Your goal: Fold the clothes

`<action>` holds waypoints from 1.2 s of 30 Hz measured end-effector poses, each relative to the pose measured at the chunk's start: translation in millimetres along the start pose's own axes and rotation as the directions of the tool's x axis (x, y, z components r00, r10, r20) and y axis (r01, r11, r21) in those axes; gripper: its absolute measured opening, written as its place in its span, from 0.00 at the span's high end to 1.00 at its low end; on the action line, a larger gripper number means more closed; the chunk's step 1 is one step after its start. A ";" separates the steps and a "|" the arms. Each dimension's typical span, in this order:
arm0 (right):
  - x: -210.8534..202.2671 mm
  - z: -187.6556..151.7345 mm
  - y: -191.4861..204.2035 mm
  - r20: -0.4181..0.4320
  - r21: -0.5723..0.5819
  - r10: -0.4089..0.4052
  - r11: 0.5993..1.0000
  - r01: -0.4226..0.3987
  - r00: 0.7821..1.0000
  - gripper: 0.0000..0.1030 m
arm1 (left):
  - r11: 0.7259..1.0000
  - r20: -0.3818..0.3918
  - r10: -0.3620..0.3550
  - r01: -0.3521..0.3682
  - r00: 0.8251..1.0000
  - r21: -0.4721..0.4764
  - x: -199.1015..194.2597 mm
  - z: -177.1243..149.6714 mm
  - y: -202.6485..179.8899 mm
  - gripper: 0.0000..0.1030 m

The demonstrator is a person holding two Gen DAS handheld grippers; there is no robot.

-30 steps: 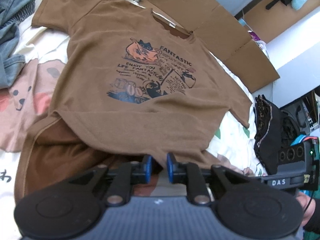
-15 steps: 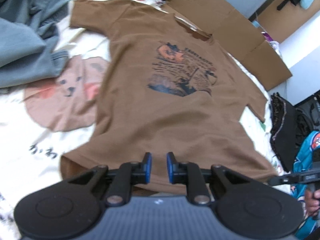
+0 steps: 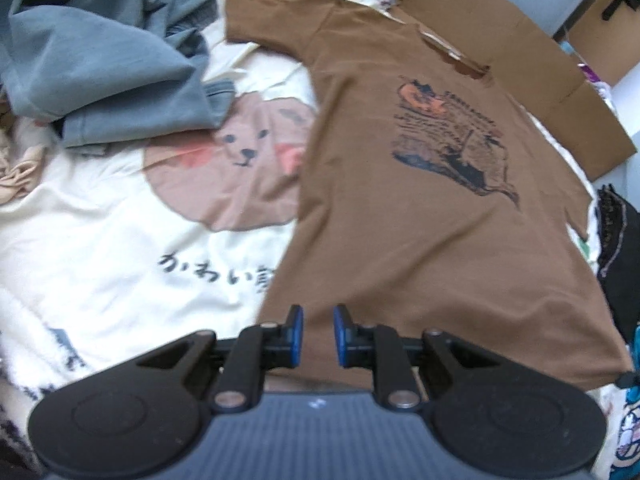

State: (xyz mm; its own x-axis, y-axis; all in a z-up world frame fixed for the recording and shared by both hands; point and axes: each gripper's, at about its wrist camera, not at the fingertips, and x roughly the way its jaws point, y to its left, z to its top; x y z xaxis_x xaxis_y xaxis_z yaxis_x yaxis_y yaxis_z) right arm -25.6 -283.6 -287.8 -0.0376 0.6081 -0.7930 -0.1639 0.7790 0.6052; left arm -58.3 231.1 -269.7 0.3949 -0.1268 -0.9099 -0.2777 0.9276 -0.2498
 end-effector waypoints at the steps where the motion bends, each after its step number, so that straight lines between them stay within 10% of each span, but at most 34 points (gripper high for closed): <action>1: -2.2 -1.1 -3.5 -0.001 0.009 -0.014 1.000 0.014 1.000 0.95 | 1.000 -0.001 0.008 -0.008 1.000 -0.001 0.3 -0.8 2.6 0.84; 23: 22.6 -5.4 -68.1 -0.071 0.075 -0.330 0.939 0.335 0.941 0.96 | 0.999 -0.056 -0.018 0.016 0.998 -0.030 38.5 -31.7 7.2 0.69; 36: 27.5 -2.7 -74.2 -0.059 0.094 -0.357 0.928 0.361 0.932 0.95 | 0.998 -0.062 -0.050 0.053 0.997 0.046 51.4 -45.6 -25.3 0.62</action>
State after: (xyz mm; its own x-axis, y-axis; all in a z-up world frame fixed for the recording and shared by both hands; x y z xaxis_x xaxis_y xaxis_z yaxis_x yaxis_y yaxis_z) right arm -17.1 -325.1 -354.7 -0.0347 0.2795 -0.9595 -0.0732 0.9568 0.2814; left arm -70.9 185.1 -325.3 0.3532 -0.1943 -0.9152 -0.2160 0.9348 -0.2818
